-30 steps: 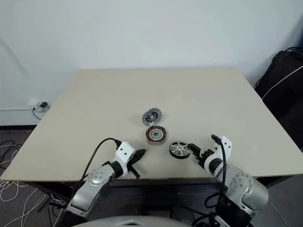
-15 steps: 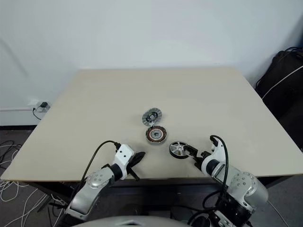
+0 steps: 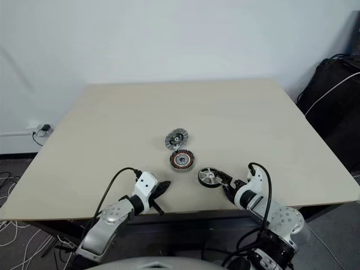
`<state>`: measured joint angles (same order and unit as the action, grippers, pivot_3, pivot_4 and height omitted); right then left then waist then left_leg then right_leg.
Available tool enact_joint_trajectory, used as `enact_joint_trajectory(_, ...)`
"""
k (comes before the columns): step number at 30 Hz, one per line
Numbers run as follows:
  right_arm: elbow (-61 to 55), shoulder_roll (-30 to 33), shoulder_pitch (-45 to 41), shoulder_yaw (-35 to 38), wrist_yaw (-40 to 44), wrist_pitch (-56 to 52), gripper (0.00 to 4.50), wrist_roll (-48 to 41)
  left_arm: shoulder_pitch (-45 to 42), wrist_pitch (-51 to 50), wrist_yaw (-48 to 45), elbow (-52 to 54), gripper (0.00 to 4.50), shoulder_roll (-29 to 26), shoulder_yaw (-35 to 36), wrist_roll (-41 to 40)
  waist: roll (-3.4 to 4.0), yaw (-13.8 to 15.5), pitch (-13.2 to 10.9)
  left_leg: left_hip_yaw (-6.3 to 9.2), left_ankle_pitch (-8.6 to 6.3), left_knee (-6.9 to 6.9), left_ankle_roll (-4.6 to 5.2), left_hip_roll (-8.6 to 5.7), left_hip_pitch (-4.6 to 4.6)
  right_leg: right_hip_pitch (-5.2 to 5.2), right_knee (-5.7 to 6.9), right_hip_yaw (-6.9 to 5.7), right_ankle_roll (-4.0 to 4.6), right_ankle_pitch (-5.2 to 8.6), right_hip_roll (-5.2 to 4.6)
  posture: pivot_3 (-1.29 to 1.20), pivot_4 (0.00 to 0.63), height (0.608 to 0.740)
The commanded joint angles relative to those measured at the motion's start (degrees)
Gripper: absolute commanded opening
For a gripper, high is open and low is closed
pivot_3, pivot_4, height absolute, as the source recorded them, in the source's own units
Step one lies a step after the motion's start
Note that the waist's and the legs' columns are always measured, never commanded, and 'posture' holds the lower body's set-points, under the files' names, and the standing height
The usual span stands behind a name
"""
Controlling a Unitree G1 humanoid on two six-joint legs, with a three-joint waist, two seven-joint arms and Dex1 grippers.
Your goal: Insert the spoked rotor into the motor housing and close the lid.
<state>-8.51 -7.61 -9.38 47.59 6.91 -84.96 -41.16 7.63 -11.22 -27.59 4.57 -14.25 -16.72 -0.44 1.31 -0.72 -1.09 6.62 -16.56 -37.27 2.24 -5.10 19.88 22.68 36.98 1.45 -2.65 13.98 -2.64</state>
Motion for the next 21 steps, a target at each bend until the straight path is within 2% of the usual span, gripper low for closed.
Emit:
enact_joint_trajectory(1, 1.2, -9.2, -2.8, -0.2, -1.8, 2.3, 2.86, -4.3, -0.5, -0.1, -0.2, 3.2, 0.0, -0.5, 0.6, -0.4, 0.03, 0.1, 0.0, 0.0, 0.0, 0.0, 0.0, 0.0, 0.01, 0.0, 0.0, 0.0, 0.0, 0.0, 0.0, 0.0, 0.0, 0.74)
enact_joint_trajectory(8, 3.3, -7.6, -1.0, -4.1, -5.8, 5.2, 0.57, -8.5, -0.8, -0.3, -0.2, 3.2, 0.0, -0.6, 0.5, -0.5, 0.12, 0.0, 0.0, -0.01, -0.01, 0.03, 0.02, 0.0, 0.04, 0.04, -0.03, 0.02, 0.13, -0.07, 0.0, 0.0, 0.0, 0.74)
enact_joint_trajectory(9, 3.4, -7.1, -0.6, -4.9, -6.4, 5.6, 0.42, -8.8, -0.8, -0.3, -0.2, 3.2, 0.0, -0.6, 0.4, -0.4, 0.06, 0.1, 0.0, 0.0, -0.01, 0.03, 0.02, 0.0, 0.02, 0.02, -0.03, 0.01, 0.12, -0.06, 0.01, 0.0, 0.0, 0.74)
enact_joint_trajectory(15, 3.1, -5.2, 1.8, -7.4, -8.9, 6.2, 0.42, -9.9, -0.8, -0.5, -0.2, 3.3, 0.0, -0.7, 0.4, -0.4, 0.09, 0.0, 0.0, -0.02, -0.01, 0.01, 0.02, 0.02, -0.04, -0.06, -0.03, 0.01, -0.04, 0.01, 0.01, 0.0, 0.0, 0.74)
enact_joint_trajectory(21, 0.7, -6.8, 0.0, -6.7, -9.3, 10.1, 0.42, -16.3, -0.6, -0.8, -0.4, 3.6, 0.0, -0.9, 0.4, -0.5, 0.13, 0.1, 0.0, -0.02, -0.01, 0.01, 0.03, 0.02, 0.0, -0.01, -0.03, 0.01, -0.04, 0.01, 0.01, 0.0, 0.0, 0.74)
